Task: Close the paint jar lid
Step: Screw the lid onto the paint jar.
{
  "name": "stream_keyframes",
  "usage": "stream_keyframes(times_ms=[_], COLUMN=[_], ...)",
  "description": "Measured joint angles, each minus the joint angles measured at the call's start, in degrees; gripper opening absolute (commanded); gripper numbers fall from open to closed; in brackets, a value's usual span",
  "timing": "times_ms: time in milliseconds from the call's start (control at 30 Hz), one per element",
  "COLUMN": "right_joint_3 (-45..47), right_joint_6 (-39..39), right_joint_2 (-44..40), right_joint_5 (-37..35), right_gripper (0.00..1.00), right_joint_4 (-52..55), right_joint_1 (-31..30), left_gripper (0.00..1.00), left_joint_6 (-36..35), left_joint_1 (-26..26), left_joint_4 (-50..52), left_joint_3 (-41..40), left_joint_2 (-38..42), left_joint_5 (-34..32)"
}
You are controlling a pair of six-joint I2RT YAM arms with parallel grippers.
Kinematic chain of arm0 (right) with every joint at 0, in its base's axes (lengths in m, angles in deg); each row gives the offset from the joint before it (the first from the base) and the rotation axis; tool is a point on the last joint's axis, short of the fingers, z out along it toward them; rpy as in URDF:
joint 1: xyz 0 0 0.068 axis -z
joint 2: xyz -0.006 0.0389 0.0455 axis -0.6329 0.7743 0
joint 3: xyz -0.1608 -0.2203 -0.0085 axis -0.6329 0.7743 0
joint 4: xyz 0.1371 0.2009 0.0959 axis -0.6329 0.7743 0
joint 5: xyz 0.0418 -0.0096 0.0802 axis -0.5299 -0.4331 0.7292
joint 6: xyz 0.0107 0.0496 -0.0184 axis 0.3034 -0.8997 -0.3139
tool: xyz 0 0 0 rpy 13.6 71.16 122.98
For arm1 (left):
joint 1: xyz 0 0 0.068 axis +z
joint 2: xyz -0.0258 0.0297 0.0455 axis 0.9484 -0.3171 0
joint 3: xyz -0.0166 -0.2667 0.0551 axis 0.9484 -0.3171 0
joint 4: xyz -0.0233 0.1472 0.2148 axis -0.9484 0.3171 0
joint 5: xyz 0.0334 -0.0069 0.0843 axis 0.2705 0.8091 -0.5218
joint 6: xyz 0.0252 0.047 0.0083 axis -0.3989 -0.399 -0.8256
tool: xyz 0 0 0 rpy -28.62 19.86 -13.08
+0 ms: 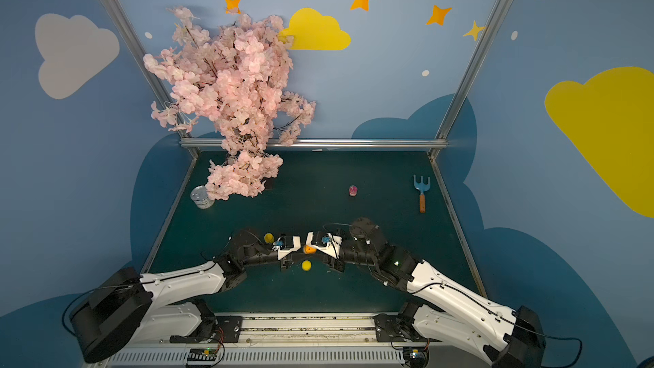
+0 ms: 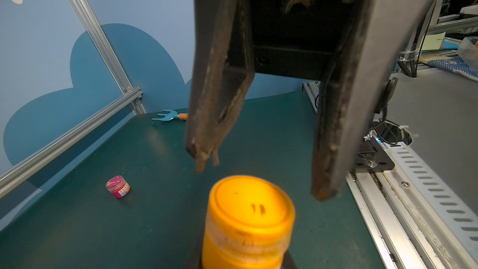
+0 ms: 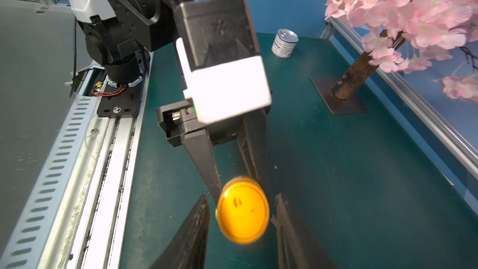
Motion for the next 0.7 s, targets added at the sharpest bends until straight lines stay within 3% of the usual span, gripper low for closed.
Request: stream_keyframes(times_ms=[700], right_joint_3=[0.0], right_joint_6=[0.4], right_joint_2=[2.1], right_joint_5=[-0.7], right_gripper=[0.46], right_joint_4=[0.0], right_joint_1=[0.0], left_gripper=[0.24], left_joint_6=[0.0], left_joint_1=[0.2], left_joint_4=[1.1], left_joint_3=[0.0], left_joint_2=[0.0], left_joint_5=[0.0])
